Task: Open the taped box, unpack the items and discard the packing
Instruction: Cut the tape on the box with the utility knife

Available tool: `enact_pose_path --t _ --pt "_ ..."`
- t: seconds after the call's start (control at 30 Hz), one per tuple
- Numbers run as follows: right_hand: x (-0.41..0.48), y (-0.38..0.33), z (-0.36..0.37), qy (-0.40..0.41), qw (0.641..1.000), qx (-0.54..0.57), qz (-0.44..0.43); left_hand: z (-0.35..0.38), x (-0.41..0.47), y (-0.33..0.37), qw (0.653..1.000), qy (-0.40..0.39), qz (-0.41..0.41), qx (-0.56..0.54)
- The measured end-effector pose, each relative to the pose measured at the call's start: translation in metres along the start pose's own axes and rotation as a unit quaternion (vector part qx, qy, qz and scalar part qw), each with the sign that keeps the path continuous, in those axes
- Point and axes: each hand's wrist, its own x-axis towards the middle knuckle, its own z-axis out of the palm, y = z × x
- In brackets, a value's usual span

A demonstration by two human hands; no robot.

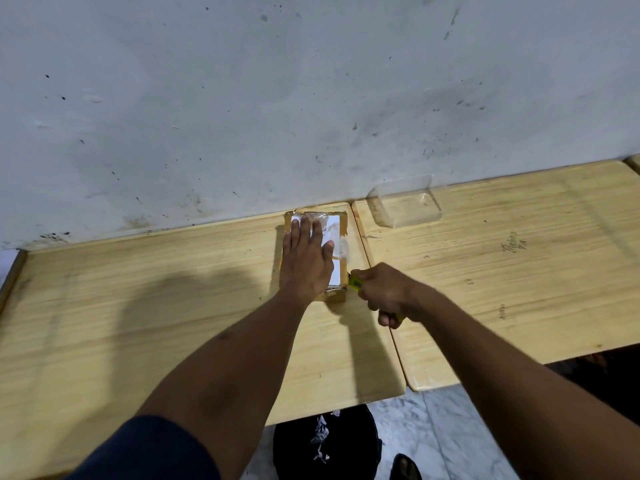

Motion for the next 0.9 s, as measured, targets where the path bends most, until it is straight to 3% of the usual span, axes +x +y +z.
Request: enact_pose_path --t 0.17,0.33,0.57,0.7,0.83,0.9 --pt "-0.021 0.027 0.024 0.037 0.998 0.048 -0.024 0.001 0.001 -0.001 1.0 -0.008 0.003 0.005" --pt "-0.02 0.024 0.017 0.032 0.999 0.026 -0.015 0.0 0.001 -0.002 1.0 -0.011 0.007 0.009" --pt "-0.028 0.022 -0.033 0.014 0.999 0.051 -0.01 -0.01 0.0 -0.006 0.998 -0.034 0.036 -0.024" --pt "-0.016 0.037 -0.052 0.047 0.995 0.086 0.008 -0.026 0.008 -0.018 0.985 -0.013 0.171 0.004" --pt "-0.001 0.046 -0.047 0.038 0.996 0.078 0.022 -0.026 0.031 -0.042 0.911 -0.02 0.39 0.135" --pt "0.004 0.047 -0.042 0.032 0.996 0.076 0.021 -0.02 0.032 -0.049 0.906 -0.043 0.401 0.127"
